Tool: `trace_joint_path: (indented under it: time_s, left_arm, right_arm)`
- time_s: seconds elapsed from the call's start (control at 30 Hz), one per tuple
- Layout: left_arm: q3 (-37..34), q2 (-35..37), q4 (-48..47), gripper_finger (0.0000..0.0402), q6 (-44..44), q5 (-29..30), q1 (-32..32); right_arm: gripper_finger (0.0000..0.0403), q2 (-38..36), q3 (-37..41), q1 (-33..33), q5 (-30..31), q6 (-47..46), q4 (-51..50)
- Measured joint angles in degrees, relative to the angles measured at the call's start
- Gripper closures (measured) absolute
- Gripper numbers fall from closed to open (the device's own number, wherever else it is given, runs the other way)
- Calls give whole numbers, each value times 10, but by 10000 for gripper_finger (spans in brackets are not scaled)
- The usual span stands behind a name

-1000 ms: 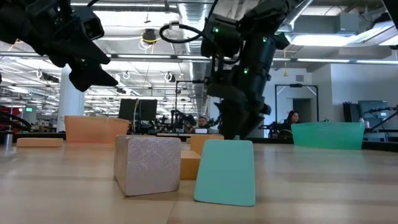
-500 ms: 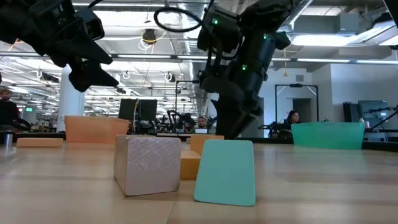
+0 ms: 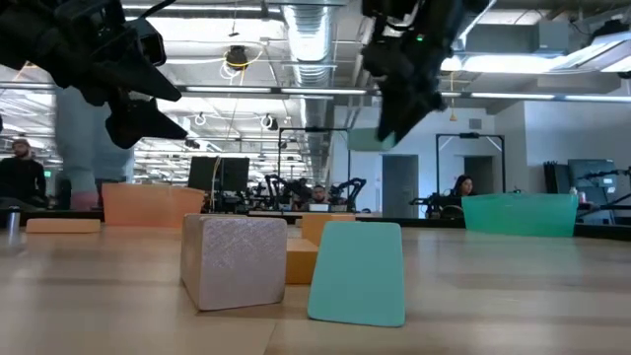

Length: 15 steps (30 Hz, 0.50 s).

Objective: Sort & place blocks by color
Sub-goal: Put the blue block into the blue bin

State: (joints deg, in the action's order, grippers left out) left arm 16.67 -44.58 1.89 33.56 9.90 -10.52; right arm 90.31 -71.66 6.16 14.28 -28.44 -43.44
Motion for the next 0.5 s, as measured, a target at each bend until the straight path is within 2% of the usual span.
trace_joint_path:
  time_s: [0.23,0.5]
  left_arm:
    - [0,0,0,116,7,15,0]
    - [0,0,0,116,10,31,0]
  right_arm:
    - [288,-73,1,89,90,-19,-166]
    - [287,-138,101,235,70,-35,-207]
